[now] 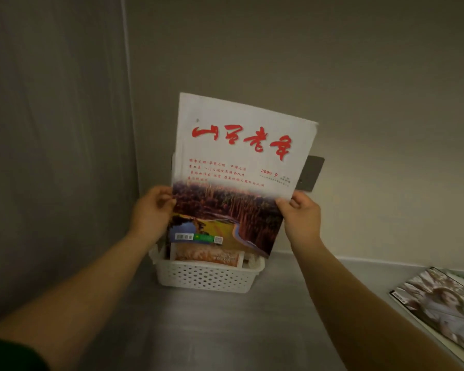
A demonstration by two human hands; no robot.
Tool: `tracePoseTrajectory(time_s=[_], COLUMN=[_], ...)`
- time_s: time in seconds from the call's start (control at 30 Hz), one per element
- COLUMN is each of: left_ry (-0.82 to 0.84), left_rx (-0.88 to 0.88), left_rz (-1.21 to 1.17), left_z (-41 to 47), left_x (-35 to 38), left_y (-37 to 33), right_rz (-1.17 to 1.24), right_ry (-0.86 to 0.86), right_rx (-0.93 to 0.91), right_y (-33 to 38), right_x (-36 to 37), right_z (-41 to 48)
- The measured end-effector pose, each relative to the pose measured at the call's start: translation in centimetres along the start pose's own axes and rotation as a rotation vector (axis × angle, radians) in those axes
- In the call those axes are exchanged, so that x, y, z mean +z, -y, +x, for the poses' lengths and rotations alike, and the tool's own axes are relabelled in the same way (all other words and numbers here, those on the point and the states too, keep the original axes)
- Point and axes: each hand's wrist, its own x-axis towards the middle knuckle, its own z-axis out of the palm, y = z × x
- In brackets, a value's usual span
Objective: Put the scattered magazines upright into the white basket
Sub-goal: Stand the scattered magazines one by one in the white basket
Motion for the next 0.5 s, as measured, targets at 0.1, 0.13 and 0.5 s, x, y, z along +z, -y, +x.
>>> tracePoseTrajectory(time_s=[0.1,0.13,0.5], left_ry=[0.043,0.061,0.175], left_rx=[-0.063,-0.083,-0.312], left_rz=[0.058,0.073,0.169], left_z=[0.6,0.7,1.2], left_x=[0.1,0.2,2.6], left_y=[1.9,2.6,8.3], right_rz=[-0.138,-0.166,-0.327], right_ry=[-0.007,0.004,0.065], right_rx=[0.037,0.071,0.292], right_y=[-1.4,-2.0,-8.7], right_x=[1.6,2.0,4.0], right_z=[1.0,1.3,1.3])
